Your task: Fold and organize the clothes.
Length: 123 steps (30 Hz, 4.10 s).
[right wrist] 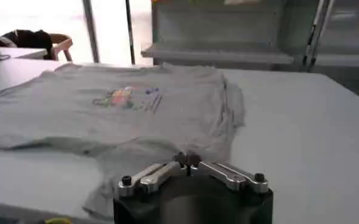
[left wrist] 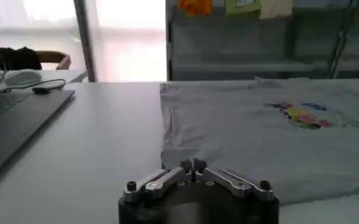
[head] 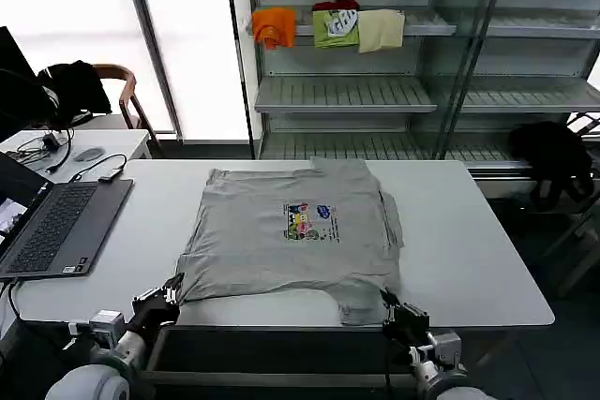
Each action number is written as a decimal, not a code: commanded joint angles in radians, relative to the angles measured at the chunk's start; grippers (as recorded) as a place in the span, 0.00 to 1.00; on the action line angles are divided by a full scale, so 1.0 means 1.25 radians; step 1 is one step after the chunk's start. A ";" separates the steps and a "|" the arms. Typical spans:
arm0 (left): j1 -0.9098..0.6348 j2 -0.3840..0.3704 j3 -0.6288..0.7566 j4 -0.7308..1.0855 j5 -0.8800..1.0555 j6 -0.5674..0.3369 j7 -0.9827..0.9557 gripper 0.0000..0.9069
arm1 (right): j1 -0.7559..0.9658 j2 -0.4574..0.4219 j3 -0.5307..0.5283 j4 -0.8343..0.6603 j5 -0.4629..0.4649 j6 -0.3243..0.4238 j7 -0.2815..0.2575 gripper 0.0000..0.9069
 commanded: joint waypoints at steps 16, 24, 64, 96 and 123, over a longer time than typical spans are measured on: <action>0.082 0.014 0.020 -0.008 0.072 -0.031 -0.013 1.00 | 0.107 -0.001 -0.016 -0.067 0.005 -0.001 -0.012 0.00; 0.119 0.005 0.048 -0.022 0.076 -0.020 -0.026 1.00 | 0.107 -0.005 -0.011 -0.068 0.004 -0.001 -0.020 0.00; 0.043 0.011 0.034 -0.010 0.076 -0.055 0.012 0.00 | 0.105 -0.003 0.007 -0.071 0.003 0.000 -0.025 0.00; -0.321 0.004 0.097 0.197 0.086 -0.027 0.010 0.00 | 0.287 0.022 -0.013 -0.230 -0.018 -0.001 0.004 0.00; -0.411 -0.003 0.106 0.398 0.153 -0.039 0.016 0.00 | 0.491 0.068 -0.037 -0.507 -0.100 0.001 -0.018 0.00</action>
